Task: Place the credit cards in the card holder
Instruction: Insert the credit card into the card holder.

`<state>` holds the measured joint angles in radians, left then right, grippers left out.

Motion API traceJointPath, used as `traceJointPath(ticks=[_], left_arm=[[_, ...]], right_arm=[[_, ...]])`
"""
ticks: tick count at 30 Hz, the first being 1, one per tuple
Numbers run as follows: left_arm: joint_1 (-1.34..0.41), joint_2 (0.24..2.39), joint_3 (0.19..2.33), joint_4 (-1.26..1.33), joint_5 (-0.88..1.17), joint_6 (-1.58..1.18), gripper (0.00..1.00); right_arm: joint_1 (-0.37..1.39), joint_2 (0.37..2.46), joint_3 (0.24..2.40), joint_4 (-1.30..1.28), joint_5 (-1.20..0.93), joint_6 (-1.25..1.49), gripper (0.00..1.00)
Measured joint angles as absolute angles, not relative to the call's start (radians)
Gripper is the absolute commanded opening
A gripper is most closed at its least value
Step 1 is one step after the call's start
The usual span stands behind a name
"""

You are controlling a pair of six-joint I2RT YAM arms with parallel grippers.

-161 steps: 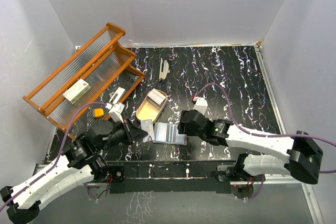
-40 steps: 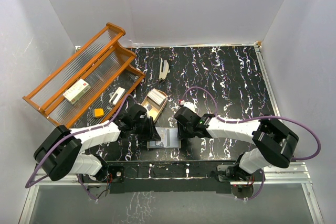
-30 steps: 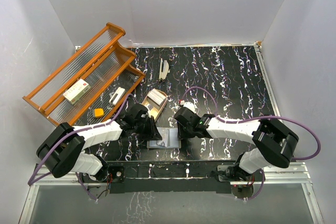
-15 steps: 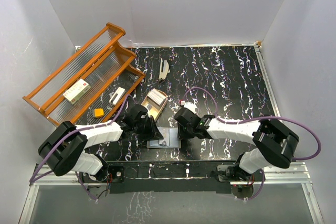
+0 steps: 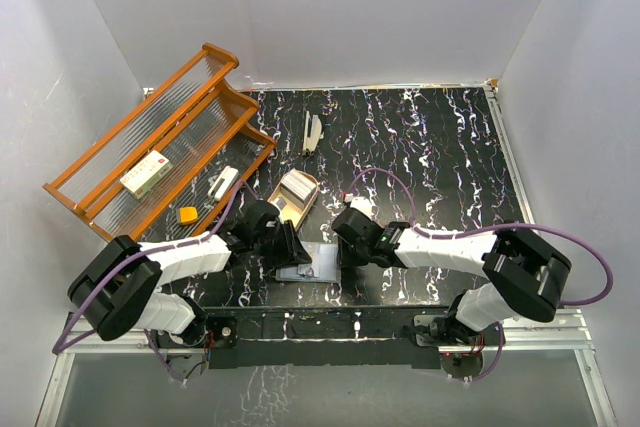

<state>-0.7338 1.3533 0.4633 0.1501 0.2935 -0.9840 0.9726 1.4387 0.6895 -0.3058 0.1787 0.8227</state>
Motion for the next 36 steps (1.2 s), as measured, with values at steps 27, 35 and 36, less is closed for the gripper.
traceJointPath(ticks=[27, 35, 36], left_arm=[[-0.734, 1.259, 0.547, -0.107, 0.136, -0.874, 0.54], [-0.734, 1.258, 0.558, -0.122, 0.131, -0.843, 0.54], [-0.734, 1.257, 0.558, -0.116, 0.135, -0.841, 0.54]], right_arm=[[0.98, 1.412, 0.67, -0.299, 0.192, 0.836, 0.0], [0.98, 1.409, 0.67, -0.298, 0.19, 0.835, 0.0], [0.98, 1.409, 0.67, -0.297, 0.188, 0.835, 0.0]])
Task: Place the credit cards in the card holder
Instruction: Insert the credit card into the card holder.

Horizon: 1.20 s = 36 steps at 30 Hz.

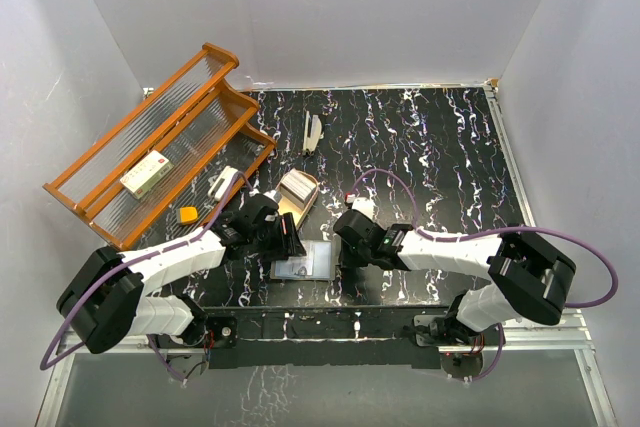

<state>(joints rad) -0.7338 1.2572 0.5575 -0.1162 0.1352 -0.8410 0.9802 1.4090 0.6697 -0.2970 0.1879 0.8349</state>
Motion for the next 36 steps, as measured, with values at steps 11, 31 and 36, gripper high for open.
traceJointPath(ticks=[11, 31, 36], left_arm=[[-0.734, 1.288, 0.523, 0.004, 0.205, -0.864, 0.55], [-0.774, 1.323, 0.508, 0.172, 0.298, -0.911, 0.55], [-0.774, 1.206, 0.511, 0.028, 0.23, -0.888, 0.5]], right_arm=[[0.98, 1.409, 0.669, -0.284, 0.184, 0.832, 0.0], [0.982, 1.333, 0.59, -0.182, 0.17, 0.841, 0.0], [0.982, 1.261, 0.59, -0.192, 0.187, 0.841, 0.0]])
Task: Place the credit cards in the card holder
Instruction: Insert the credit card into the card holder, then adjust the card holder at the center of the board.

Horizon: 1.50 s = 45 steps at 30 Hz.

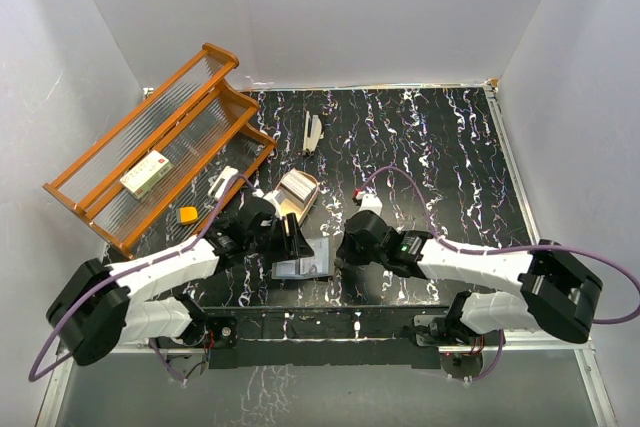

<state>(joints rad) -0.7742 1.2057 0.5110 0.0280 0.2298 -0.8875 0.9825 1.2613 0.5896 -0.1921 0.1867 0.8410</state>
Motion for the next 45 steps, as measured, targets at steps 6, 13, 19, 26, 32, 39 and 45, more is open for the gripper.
traceJointPath(ticks=[6, 13, 19, 26, 32, 39, 45], left_arm=[[-0.774, 1.055, 0.518, -0.125, 0.131, -0.853, 0.33], [-0.774, 1.037, 0.507, -0.19, 0.097, -0.844, 0.35], [-0.774, 1.071, 0.483, -0.176, 0.099, -0.845, 0.31], [-0.774, 1.127, 0.461, -0.121, 0.124, -0.848, 0.27], [-0.774, 1.154, 0.456, -0.094, 0.137, -0.848, 0.26], [-0.774, 1.162, 0.44, -0.054, 0.154, -0.853, 0.24], [-0.774, 1.192, 0.44, -0.022, 0.176, -0.859, 0.23]], right_arm=[[0.983, 1.202, 0.59, -0.213, 0.195, 0.841, 0.0], [0.983, 1.164, 0.591, -0.2, 0.165, 0.843, 0.0], [0.983, 1.111, 0.569, -0.105, 0.123, 0.872, 0.0], [0.987, 1.125, 0.532, -0.042, 0.103, 0.898, 0.0], [0.987, 1.135, 0.525, -0.02, 0.094, 0.917, 0.0], [0.987, 1.132, 0.525, -0.018, 0.086, 0.927, 0.0], [0.987, 1.13, 0.525, 0.022, 0.053, 0.947, 0.0]])
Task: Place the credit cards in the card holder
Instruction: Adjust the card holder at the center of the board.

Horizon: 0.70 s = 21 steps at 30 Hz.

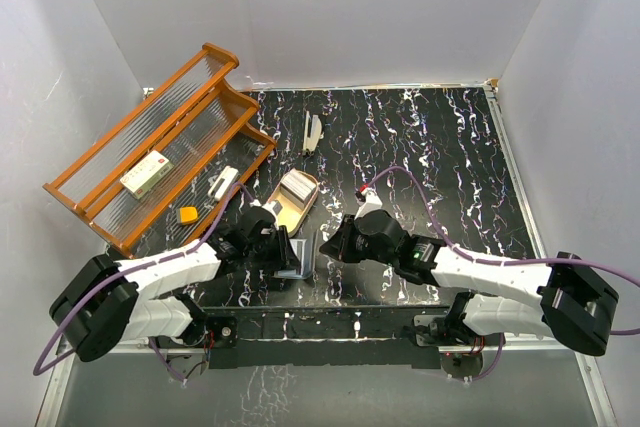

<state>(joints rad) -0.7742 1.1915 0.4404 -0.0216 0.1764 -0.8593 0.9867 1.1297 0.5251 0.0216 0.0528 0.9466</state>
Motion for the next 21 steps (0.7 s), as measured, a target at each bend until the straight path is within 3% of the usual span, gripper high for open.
traceJointPath(ticks=[14, 19, 21], left_arm=[[-0.774, 1.199, 0.416, 0.034, 0.21, -0.89, 0.25], [-0.774, 1.151, 0.417, -0.005, 0.196, -0.89, 0.33], [-0.774, 1.116, 0.419, -0.031, 0.18, -0.889, 0.36]], right_arm=[[0.987, 1.134, 0.499, 0.034, 0.06, 0.963, 0.02], [0.987, 1.125, 0.5, -0.099, 0.161, 0.939, 0.08], [0.987, 1.118, 0.502, -0.156, 0.204, 0.929, 0.15]])
